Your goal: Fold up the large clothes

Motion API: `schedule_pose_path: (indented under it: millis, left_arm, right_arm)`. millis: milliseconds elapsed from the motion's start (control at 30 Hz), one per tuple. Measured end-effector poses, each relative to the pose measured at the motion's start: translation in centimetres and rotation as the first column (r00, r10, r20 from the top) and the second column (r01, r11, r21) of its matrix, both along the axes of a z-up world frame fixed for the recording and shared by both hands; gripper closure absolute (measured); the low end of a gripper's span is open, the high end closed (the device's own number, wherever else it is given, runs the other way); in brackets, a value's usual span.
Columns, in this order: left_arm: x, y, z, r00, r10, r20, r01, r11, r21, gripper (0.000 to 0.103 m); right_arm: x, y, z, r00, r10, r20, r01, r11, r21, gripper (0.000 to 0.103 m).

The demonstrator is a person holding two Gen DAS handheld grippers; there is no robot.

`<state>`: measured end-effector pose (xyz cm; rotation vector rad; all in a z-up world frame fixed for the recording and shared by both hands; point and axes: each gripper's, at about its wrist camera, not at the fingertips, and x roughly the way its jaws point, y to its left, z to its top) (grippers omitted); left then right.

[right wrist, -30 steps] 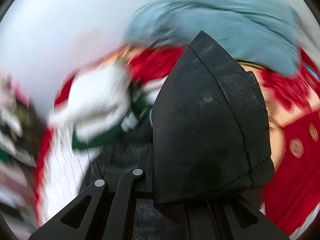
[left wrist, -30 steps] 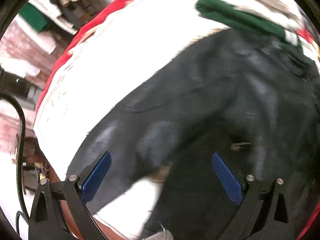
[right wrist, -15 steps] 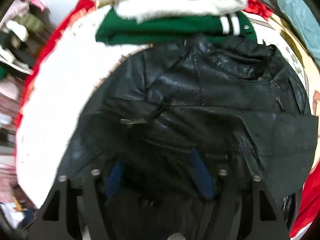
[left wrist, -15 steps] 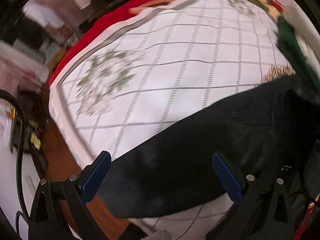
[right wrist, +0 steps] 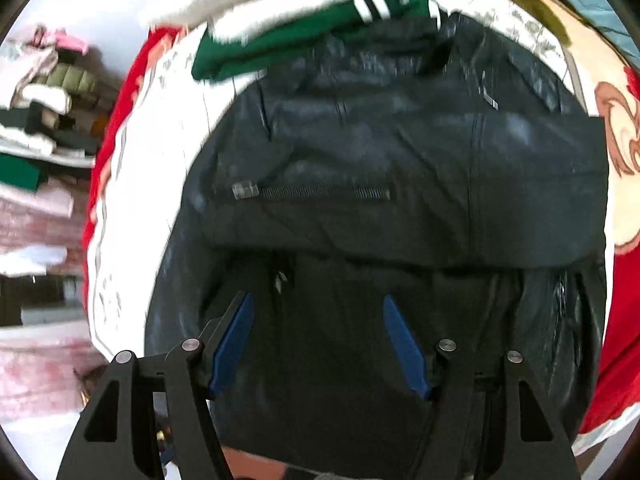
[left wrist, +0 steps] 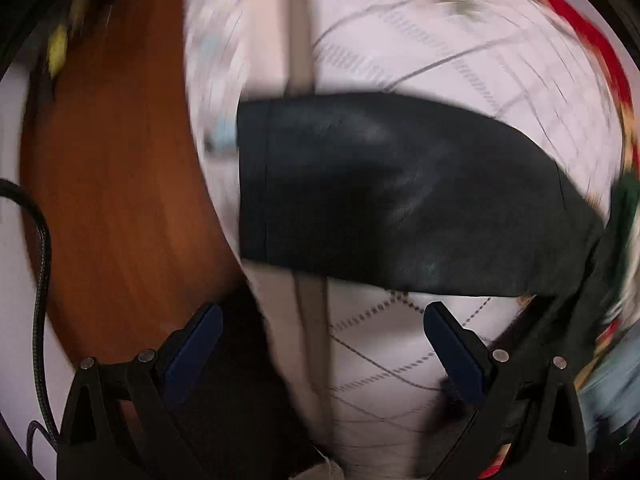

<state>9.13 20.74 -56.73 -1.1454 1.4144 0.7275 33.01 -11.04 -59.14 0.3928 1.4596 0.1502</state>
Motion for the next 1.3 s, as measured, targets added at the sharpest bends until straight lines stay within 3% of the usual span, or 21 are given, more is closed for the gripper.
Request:
schedule_pose_path:
  millis: [100, 200, 233, 267, 300, 333, 400, 433, 567, 667, 767, 867, 900, 967, 1033, 1067, 1100, 1200, 1267, 1300]
  left_arm:
    - [-1.4, -0.1, -4.1, 0.972, 0.219, 0.082, -0.205, 0.967, -0.151, 0.003]
    - [-2.2, 0.7, -6.2, 0.898, 0.411, 0.158, -0.379, 0.903, -0.201, 0.005]
    - [-2.4, 1.2, -6.0, 0.869, 0.458, 0.188, -0.426, 0.885, -0.188, 0.013]
    - [-2.4, 1.6, -5.6, 0.855, 0.474, 0.211, -0.447, 0.880, -0.163, 0.021]
    - [-2.1, 2.1, -4.8, 0.854, 0.466, 0.233, -0.452, 0.885, -0.115, 0.037]
    - [-1.7, 2.7, -4.0, 0.855, 0.448, 0.260, -0.447, 0.892, -0.066, 0.060]
    - [-0.8, 3.8, -2.6, 0.863, 0.410, 0.295, -0.432, 0.902, 0.012, 0.088]
    - [-0.3, 4.5, -1.8, 0.867, 0.389, 0.312, -0.423, 0.905, 0.044, 0.089]
    - [2.4, 6.3, 1.2, 0.889, 0.234, 0.394, -0.329, 0.924, 0.194, 0.093]
    - [4.3, 7.2, 2.5, 0.876, 0.130, 0.465, -0.268, 0.932, 0.245, 0.094]
    - [5.4, 8.7, 0.1, 0.847, 0.143, 0.513, -0.259, 0.952, 0.162, 0.089]
    - [5.3, 9.8, -4.0, 0.815, 0.226, 0.534, -0.287, 0.957, 0.033, 0.081]
    - [5.6, 10.0, -5.0, 0.798, 0.263, 0.543, -0.305, 0.952, -0.013, 0.077]
    - [5.4, 10.6, -6.5, 0.736, 0.335, 0.588, -0.349, 0.932, -0.095, 0.073]
    - [5.6, 11.1, -6.8, 0.698, 0.360, 0.619, -0.359, 0.924, -0.133, 0.054]
    - [6.0, 11.3, -6.8, 0.693, 0.357, 0.627, -0.351, 0.926, -0.138, 0.047]
    - [6.6, 11.5, -6.6, 0.702, 0.346, 0.623, -0.344, 0.930, -0.129, 0.043]
    - [8.3, 11.3, -5.2, 0.775, 0.275, 0.570, -0.313, 0.949, -0.031, 0.045]
    - [9.8, 11.0, -3.9, 0.822, 0.191, 0.536, -0.271, 0.960, 0.072, 0.045]
    - [10.3, 10.9, -3.2, 0.838, 0.146, 0.525, -0.246, 0.961, 0.126, 0.052]
  right_arm:
    - [-1.0, -0.2, -1.1, 0.998, 0.047, -0.031, -0.046, 0.999, 0.011, 0.034]
    - [-1.4, -0.3, -2.0, 0.996, 0.066, -0.054, -0.065, 0.998, 0.027, 0.034]
    - [-1.4, -0.3, -2.3, 0.996, 0.068, -0.062, -0.066, 0.997, 0.034, 0.034]
    - [-1.5, -0.3, -2.6, 0.995, 0.070, -0.067, -0.067, 0.997, 0.044, 0.034]
    - [-1.6, -0.3, -2.7, 0.995, 0.076, -0.066, -0.073, 0.996, 0.049, 0.034]
    - [-1.6, -0.1, -2.9, 0.995, 0.081, -0.065, -0.078, 0.996, 0.047, 0.034]
    - [-1.7, 0.0, -3.1, 0.994, 0.087, -0.064, -0.084, 0.995, 0.051, 0.034]
    - [-1.8, 0.1, -3.2, 0.994, 0.088, -0.066, -0.085, 0.995, 0.045, 0.034]
    - [-2.0, 0.5, -3.4, 0.993, 0.100, -0.062, -0.105, 0.991, -0.086, 0.034]
    - [-2.2, 0.4, -3.5, 0.993, 0.106, -0.055, -0.111, 0.988, -0.108, 0.034]
    - [-2.1, 0.2, -3.7, 0.995, 0.087, -0.054, -0.092, 0.991, -0.102, 0.034]
    - [-1.9, 0.0, -4.0, 0.997, 0.055, -0.050, -0.059, 0.994, -0.091, 0.034]
    - [-1.9, 0.1, -4.0, 0.998, 0.045, -0.047, -0.049, 0.995, -0.089, 0.034]
    - [-1.7, 0.1, -4.1, 0.999, 0.024, -0.043, -0.028, 0.996, -0.084, 0.034]
    - [-1.6, 0.4, -4.3, 0.999, 0.010, -0.044, -0.013, 0.997, -0.080, 0.034]
    - [-1.6, 0.5, -4.4, 0.999, 0.002, -0.047, -0.006, 0.997, -0.080, 0.034]
    - [-1.5, 0.6, -4.6, 0.999, -0.005, -0.050, 0.001, 0.997, -0.075, 0.034]
    - [-1.3, 1.2, -5.1, 0.999, -0.021, -0.050, 0.017, 0.998, -0.068, 0.034]
    - [-1.1, 1.5, -5.2, 0.999, -0.031, -0.043, 0.028, 0.997, -0.070, 0.034]
    - [-0.9, 1.6, -5.1, 0.999, -0.039, -0.036, 0.036, 0.997, -0.071, 0.034]
